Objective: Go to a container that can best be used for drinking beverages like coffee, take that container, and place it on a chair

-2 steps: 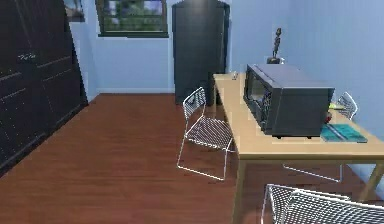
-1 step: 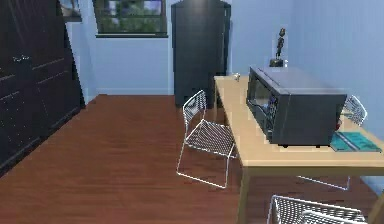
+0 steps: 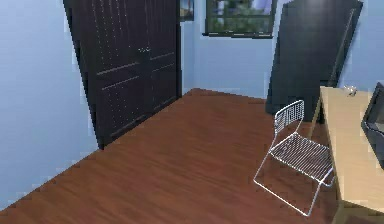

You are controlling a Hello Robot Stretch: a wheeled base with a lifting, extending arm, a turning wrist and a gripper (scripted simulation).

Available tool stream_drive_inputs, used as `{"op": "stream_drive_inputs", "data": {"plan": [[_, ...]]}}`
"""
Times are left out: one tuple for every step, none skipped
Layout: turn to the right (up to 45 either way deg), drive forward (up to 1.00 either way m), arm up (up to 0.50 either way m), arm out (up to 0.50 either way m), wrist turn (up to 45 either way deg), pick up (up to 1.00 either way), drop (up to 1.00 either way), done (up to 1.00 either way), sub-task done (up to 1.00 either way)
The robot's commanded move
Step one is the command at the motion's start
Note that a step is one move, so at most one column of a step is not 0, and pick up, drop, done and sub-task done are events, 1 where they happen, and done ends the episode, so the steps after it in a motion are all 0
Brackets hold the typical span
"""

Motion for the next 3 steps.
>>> {"op": "stream_drive_inputs", "data": {"plan": [[0.0, 1.0, 0.0, 0.0, 0.0, 0.0, 0.0, 0.0, 0.0], [-6.0, 0.0, 0.0, 0.0, 0.0, 0.0, 0.0, 0.0, 0.0], [0.0, 0.55, 0.0, 0.0, 0.0, 0.0, 0.0, 0.0, 0.0]]}}
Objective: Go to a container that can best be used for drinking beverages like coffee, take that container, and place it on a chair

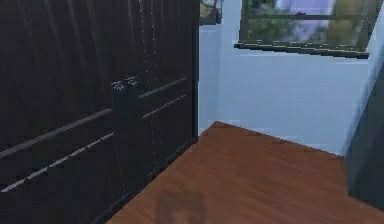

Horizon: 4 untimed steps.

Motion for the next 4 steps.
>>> {"op": "stream_drive_inputs", "data": {"plan": [[42.0, 0.0, 0.0, 0.0, 0.0, 0.0, 0.0, 0.0, 0.0], [0.0, 0.7, 0.0, 0.0, 0.0, 0.0, 0.0, 0.0, 0.0], [-24.0, 0.0, 0.0, 0.0, 0.0, 0.0, 0.0, 0.0, 0.0], [45.0, 0.0, 0.0, 0.0, 0.0, 0.0, 0.0, 0.0, 0.0]]}}
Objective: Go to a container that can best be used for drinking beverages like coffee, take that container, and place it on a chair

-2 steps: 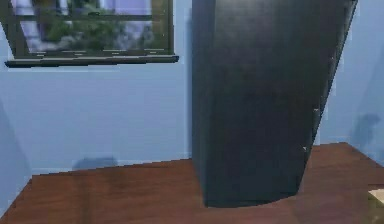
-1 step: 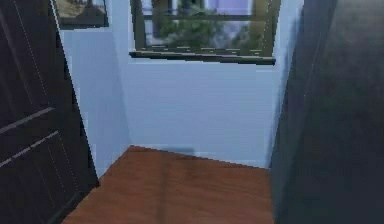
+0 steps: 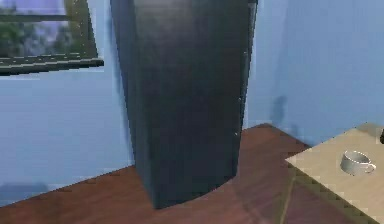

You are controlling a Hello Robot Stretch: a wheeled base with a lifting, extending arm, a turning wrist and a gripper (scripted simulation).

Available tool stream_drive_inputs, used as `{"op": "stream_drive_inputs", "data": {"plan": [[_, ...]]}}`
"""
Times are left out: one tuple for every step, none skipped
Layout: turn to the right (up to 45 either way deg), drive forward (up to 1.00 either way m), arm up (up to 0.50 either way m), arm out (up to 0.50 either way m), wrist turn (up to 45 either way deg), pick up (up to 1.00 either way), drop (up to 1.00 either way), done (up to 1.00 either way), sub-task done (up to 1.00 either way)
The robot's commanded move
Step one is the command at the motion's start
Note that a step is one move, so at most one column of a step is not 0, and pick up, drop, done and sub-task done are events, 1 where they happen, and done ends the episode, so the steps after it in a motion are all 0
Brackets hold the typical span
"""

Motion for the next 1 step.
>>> {"op": "stream_drive_inputs", "data": {"plan": [[42.0, 0.0, 0.0, 0.0, 0.0, 0.0, 0.0, 0.0, 0.0]]}}
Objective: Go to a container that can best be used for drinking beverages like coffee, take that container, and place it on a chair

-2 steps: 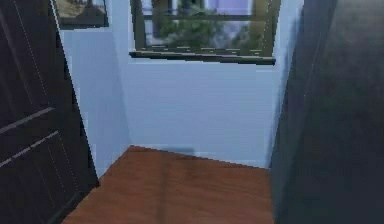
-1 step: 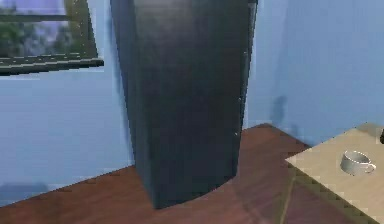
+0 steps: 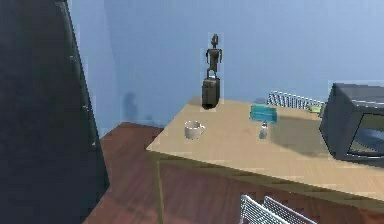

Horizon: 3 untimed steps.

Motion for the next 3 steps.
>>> {"op": "stream_drive_inputs", "data": {"plan": [[0.0, 0.45, 0.0, 0.0, 0.0, 0.0, 0.0, 0.0, 0.0], [-45.0, 0.0, 0.0, 0.0, 0.0, 0.0, 0.0, 0.0, 0.0], [-39.0, 0.0, 0.0, 0.0, 0.0, 0.0, 0.0, 0.0, 0.0]]}}
